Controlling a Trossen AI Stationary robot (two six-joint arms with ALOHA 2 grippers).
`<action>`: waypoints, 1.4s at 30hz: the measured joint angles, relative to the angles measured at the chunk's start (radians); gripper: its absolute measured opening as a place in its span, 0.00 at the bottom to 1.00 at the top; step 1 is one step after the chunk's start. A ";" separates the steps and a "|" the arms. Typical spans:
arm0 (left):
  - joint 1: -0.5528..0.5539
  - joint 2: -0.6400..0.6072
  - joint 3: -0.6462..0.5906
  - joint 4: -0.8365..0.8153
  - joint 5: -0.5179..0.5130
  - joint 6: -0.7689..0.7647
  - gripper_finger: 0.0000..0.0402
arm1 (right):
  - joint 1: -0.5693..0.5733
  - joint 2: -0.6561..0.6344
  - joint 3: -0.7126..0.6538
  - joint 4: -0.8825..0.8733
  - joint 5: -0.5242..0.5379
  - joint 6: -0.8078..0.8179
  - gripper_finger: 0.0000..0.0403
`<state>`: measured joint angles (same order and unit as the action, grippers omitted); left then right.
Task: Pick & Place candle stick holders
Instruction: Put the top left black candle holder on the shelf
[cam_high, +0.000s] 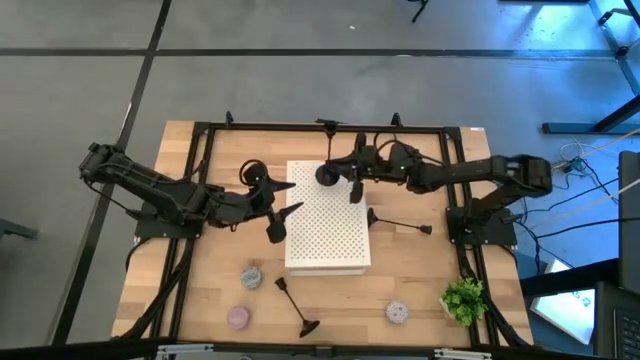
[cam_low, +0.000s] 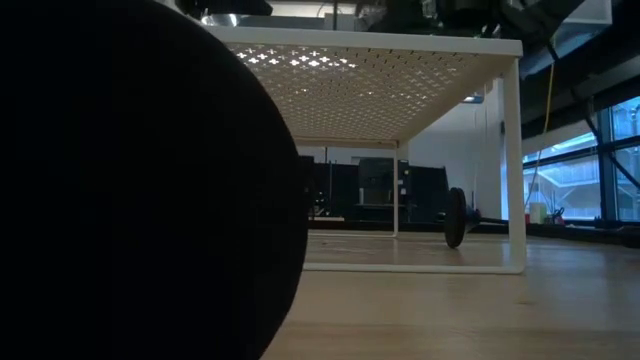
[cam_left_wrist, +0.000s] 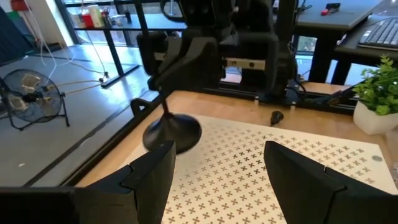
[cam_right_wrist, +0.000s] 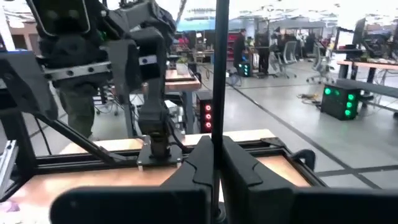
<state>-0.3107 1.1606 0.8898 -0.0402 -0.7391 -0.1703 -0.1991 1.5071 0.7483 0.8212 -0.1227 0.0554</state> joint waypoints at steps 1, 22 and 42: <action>-0.001 0.000 0.000 0.002 0.000 0.000 0.60 | 0.000 0.020 0.000 0.021 0.004 0.006 0.02; -0.024 0.000 0.000 0.014 0.004 0.008 0.60 | -0.018 0.122 0.000 0.086 0.097 -0.011 0.02; -0.024 0.000 0.000 0.015 0.004 0.008 0.60 | -0.025 0.131 -0.001 0.088 0.096 -0.011 0.02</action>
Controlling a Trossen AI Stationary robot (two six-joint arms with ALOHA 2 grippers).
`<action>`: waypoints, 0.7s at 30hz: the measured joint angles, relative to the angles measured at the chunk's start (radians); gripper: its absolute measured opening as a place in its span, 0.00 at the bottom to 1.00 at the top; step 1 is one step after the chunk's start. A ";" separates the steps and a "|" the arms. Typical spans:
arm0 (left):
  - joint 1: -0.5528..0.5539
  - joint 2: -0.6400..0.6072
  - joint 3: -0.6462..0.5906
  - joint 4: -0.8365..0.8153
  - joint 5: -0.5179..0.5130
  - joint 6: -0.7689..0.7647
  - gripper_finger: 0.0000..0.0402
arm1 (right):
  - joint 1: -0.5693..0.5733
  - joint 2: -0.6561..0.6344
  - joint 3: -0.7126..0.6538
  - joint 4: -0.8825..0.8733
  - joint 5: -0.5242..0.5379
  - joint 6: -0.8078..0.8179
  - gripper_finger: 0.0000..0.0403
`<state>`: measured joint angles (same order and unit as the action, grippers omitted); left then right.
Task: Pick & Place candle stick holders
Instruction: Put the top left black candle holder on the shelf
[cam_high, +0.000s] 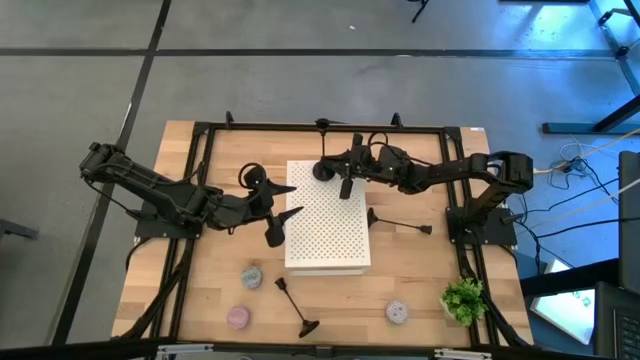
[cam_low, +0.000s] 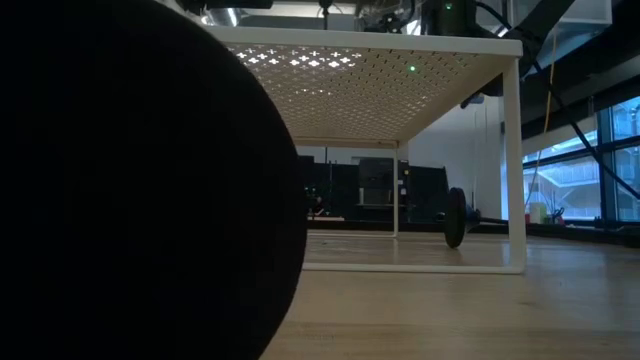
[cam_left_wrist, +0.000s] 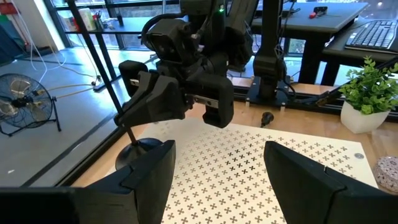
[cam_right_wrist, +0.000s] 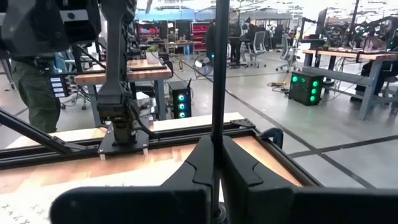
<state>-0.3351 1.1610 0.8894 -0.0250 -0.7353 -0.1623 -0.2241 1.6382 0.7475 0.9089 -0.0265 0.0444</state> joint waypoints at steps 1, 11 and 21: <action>0.000 0.000 0.000 0.000 0.000 0.000 0.60 | 0.000 0.000 0.000 -0.005 0.000 0.000 0.02; 0.000 0.000 0.000 0.007 0.000 0.011 0.60 | -0.012 0.000 0.000 -0.027 -0.003 0.007 0.04; 0.000 0.000 0.000 0.007 0.000 0.018 0.60 | -0.012 0.000 0.000 -0.028 -0.037 0.003 0.05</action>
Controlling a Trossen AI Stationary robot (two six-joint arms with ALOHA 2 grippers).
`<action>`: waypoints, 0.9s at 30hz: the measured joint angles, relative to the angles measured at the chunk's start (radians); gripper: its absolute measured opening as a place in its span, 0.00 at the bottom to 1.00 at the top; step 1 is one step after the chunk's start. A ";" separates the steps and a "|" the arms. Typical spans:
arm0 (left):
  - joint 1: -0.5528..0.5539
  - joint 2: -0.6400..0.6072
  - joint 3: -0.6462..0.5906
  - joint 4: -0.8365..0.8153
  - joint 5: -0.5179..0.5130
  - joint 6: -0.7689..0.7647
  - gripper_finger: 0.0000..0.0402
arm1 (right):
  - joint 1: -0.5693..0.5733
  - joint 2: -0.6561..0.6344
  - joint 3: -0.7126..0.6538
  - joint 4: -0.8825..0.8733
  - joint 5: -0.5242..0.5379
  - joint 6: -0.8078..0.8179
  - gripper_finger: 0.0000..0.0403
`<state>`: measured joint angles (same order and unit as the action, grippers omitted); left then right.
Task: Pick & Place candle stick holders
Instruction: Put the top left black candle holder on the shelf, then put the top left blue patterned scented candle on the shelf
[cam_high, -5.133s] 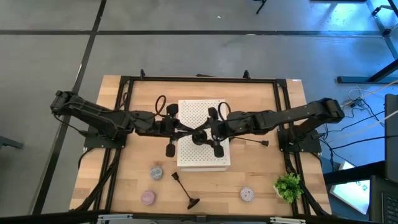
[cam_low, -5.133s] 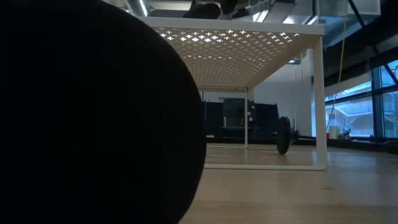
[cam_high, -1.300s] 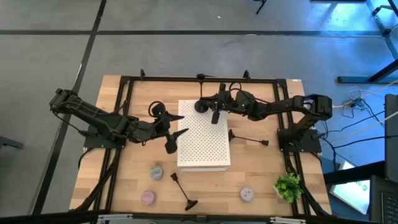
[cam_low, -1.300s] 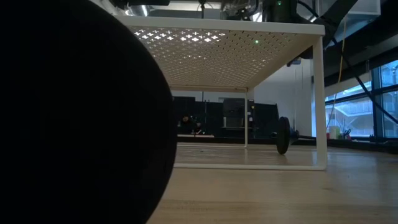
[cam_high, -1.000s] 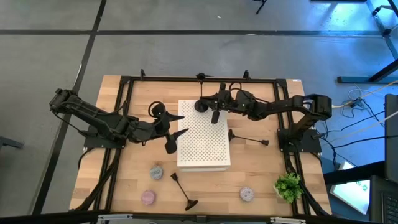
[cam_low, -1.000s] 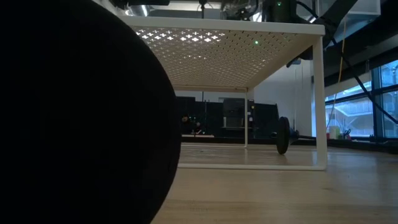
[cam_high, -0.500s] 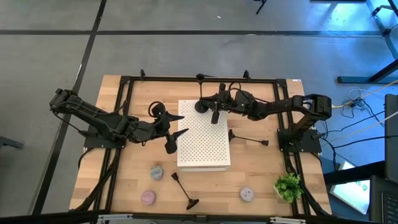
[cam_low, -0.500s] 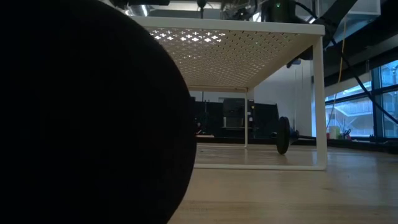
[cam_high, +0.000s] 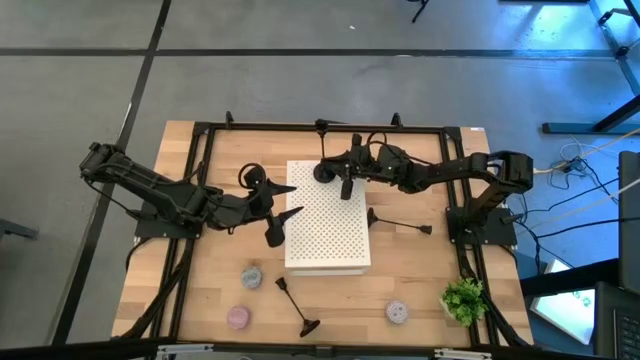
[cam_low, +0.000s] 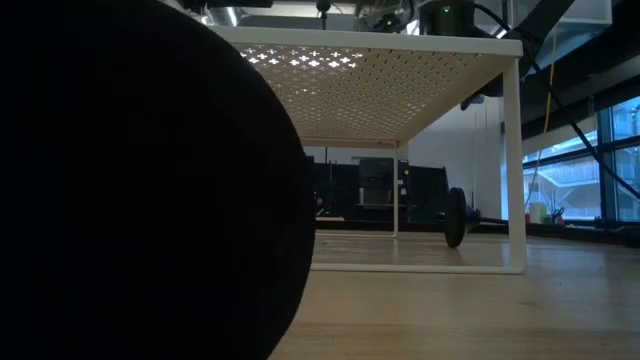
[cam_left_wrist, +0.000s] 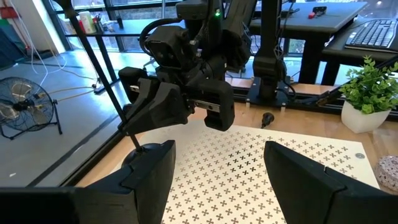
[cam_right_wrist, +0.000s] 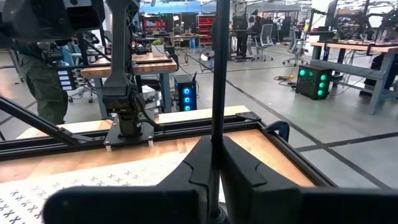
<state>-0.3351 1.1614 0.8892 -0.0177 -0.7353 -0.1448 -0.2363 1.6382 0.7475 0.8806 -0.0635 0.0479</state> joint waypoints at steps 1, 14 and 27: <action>0.000 0.000 0.000 0.000 0.000 0.001 0.60 | 0.000 0.000 0.000 0.000 0.000 0.000 0.06; 0.000 0.000 0.000 0.000 0.000 0.001 0.60 | 0.000 0.000 0.000 -0.002 0.000 0.005 0.30; 0.000 0.000 0.000 0.000 0.021 0.009 0.60 | 0.000 -0.003 0.000 -0.009 0.063 0.000 0.50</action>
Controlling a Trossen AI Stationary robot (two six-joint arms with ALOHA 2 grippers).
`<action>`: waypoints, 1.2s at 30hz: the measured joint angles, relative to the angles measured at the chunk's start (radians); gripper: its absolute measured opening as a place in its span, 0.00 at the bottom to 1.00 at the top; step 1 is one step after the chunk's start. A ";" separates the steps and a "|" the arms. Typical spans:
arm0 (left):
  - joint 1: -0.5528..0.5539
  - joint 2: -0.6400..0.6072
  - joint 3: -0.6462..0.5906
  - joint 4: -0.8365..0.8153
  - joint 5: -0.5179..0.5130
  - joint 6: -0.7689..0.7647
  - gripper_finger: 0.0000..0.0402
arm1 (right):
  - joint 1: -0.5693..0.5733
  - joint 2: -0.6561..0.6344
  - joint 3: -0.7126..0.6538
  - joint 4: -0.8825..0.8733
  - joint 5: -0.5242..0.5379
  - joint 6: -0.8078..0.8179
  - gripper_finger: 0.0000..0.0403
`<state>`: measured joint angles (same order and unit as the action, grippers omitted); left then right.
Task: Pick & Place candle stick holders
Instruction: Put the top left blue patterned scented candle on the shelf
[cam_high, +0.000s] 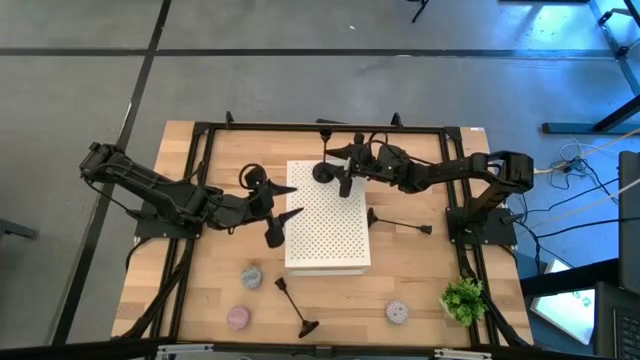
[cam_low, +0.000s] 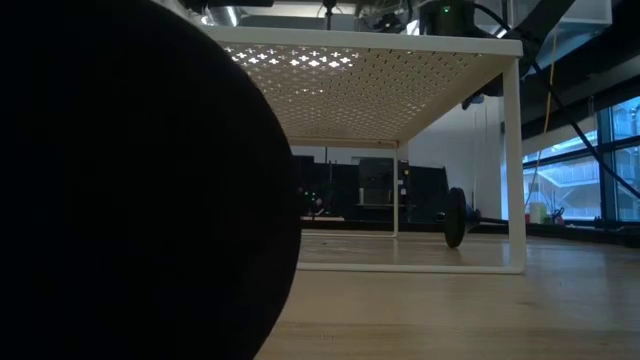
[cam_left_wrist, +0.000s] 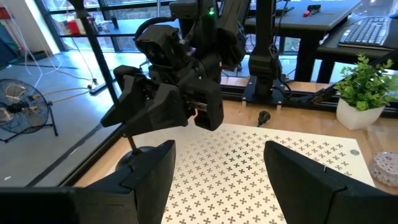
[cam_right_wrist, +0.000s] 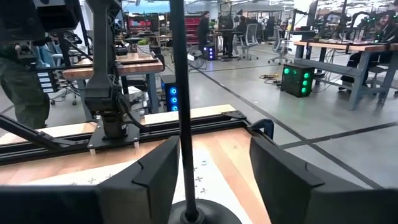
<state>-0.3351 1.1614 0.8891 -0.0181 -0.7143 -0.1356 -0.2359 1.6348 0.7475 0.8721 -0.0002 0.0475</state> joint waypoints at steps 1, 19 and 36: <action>0.000 0.000 0.000 0.000 0.000 0.000 0.60 | 0.000 0.000 0.000 -0.006 0.000 -0.005 0.51; 0.000 0.000 0.000 -0.001 0.009 0.000 0.60 | 0.008 -0.045 0.001 -0.094 -0.060 -0.035 0.55; 0.000 0.000 0.000 -0.009 0.061 -0.011 0.60 | 0.118 -0.525 0.000 -0.732 -0.062 -0.135 0.55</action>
<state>-0.3351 1.1614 0.8890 -0.0276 -0.6529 -0.1467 -0.1180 1.1098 0.7479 0.1402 -0.0621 -0.0872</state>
